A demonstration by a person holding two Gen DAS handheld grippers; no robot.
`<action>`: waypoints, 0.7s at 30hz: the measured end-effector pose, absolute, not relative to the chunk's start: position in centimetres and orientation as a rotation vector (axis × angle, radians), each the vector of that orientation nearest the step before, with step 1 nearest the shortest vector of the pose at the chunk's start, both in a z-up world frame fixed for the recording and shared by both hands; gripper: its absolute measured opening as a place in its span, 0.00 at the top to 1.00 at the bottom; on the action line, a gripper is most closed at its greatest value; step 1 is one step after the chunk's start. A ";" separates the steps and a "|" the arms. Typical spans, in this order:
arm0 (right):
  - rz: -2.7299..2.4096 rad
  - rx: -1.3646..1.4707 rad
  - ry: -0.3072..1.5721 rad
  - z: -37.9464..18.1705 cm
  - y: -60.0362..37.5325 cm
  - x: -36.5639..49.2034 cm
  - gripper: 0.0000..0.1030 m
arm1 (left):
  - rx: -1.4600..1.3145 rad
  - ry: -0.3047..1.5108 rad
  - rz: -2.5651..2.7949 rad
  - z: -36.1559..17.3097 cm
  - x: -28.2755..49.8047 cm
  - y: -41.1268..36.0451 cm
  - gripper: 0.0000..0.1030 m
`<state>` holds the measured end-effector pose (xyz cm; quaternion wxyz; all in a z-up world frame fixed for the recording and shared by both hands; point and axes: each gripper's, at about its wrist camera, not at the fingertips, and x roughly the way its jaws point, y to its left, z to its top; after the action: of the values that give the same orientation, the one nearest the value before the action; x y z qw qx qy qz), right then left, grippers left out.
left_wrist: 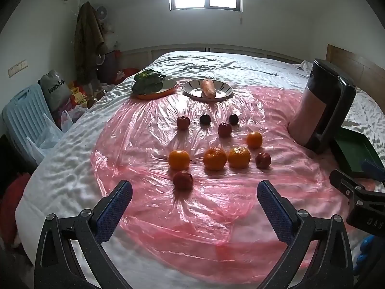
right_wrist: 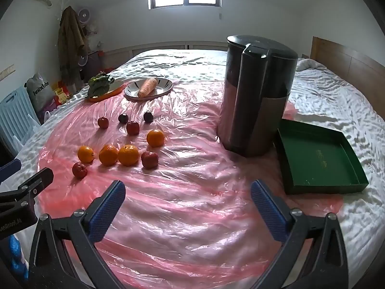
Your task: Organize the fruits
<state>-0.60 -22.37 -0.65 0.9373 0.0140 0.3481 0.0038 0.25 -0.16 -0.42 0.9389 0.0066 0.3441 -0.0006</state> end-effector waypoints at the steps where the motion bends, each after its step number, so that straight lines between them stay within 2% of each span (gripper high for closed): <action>1: 0.004 0.028 0.710 -0.7 -22.3 -0.7 0.00 | 0.013 0.704 -0.004 -0.4 0.2 -0.1 0.01; 21: 0.005 0.043 0.700 -0.8 -22.4 -0.8 0.00 | 0.036 0.715 -0.014 -0.6 0.4 -1.2 0.01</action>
<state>-0.83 -22.41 -0.79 0.9391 0.0209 0.3430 0.0026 0.38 -1.18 -0.59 0.9367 0.0175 0.3497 -0.0070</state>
